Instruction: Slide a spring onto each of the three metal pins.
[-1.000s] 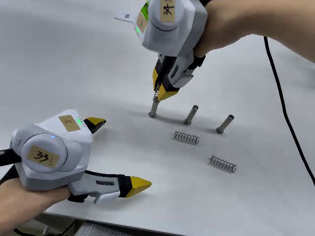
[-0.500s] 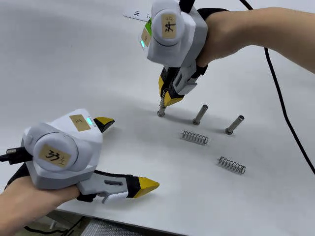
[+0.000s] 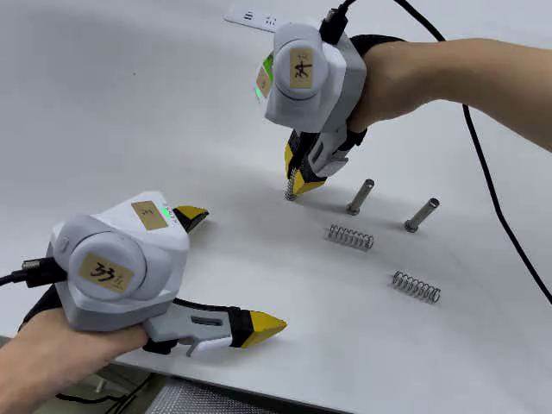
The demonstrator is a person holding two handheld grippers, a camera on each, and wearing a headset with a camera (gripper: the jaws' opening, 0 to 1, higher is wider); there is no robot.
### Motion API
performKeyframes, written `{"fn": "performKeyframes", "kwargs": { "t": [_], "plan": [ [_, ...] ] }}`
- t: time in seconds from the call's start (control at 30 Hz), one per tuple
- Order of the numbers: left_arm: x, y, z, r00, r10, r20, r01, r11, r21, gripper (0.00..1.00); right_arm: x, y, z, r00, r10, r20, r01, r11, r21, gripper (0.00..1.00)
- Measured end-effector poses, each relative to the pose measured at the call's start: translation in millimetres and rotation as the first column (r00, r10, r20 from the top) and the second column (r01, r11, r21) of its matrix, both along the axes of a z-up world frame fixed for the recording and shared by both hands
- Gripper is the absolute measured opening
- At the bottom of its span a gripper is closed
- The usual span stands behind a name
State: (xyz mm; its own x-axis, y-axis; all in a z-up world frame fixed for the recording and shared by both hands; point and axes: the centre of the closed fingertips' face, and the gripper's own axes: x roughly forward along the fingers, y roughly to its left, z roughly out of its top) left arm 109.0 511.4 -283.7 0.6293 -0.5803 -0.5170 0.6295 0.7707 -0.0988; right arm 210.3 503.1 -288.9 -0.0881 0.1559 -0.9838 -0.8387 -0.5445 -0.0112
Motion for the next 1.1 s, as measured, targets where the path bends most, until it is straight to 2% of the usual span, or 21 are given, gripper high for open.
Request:
{"fn": "performKeyframes", "kwargs": {
  "t": [0.33,0.4,0.47,0.53,0.63,0.8,0.9,1.0,1.1],
  "plan": [
    [0.8,-1.3,2.4,1.000,-0.006,0.001,0.006,1.000,-0.002,0.97,-2.0,2.2,1.3,1.000,-0.023,-0.007,0.023,0.999,0.030,0.13],
    [1.1,-0.7,3.4,1.000,-0.007,0.002,0.007,1.000,0.001,0.97,-2.3,3.4,1.1,0.999,-0.029,-0.014,0.030,0.999,0.041,0.16],
    [1.3,-0.2,4.3,1.000,-0.009,0.003,0.009,1.000,0.004,0.97,-1.4,5.9,2.4,0.999,-0.032,-0.012,0.032,0.997,0.067,0.27],
    [1.7,0.0,5.7,1.000,-0.011,0.004,0.011,1.000,0.007,0.97,1.0,8.3,5.8,0.999,-0.039,-0.003,0.039,0.994,0.100,0.32],
    [2.8,0.1,7.2,1.000,-0.014,0.003,0.014,1.000,0.013,0.97,1.5,8.6,10.5,0.997,-0.070,-0.014,0.072,0.988,0.135,0.44],
    [4.8,-2.4,13.0,1.000,-0.022,0.014,0.022,1.000,0.014,0.97,-0.9,9.0,17.1,0.993,-0.112,-0.034,0.116,0.971,0.209,0.70],
    [5.3,-3.5,16.0,0.999,-0.027,0.020,0.027,1.000,0.016,0.97,-2.3,6.3,19.0,0.987,-0.150,-0.050,0.158,0.957,0.244,0.81],
    [6.0,-5.3,19.0,0.999,-0.032,0.025,0.032,0.999,0.014,0.97,-5.4,1.1,22.3,0.980,-0.191,-0.052,0.198,0.937,0.289,0.92],
    [6.7,-6.9,21.7,0.999,-0.042,0.032,0.041,0.999,0.024,0.97,-6.6,-5.8,24.4,0.972,-0.227,-0.057,0.233,0.920,0.315,0.97]
  ]
}}
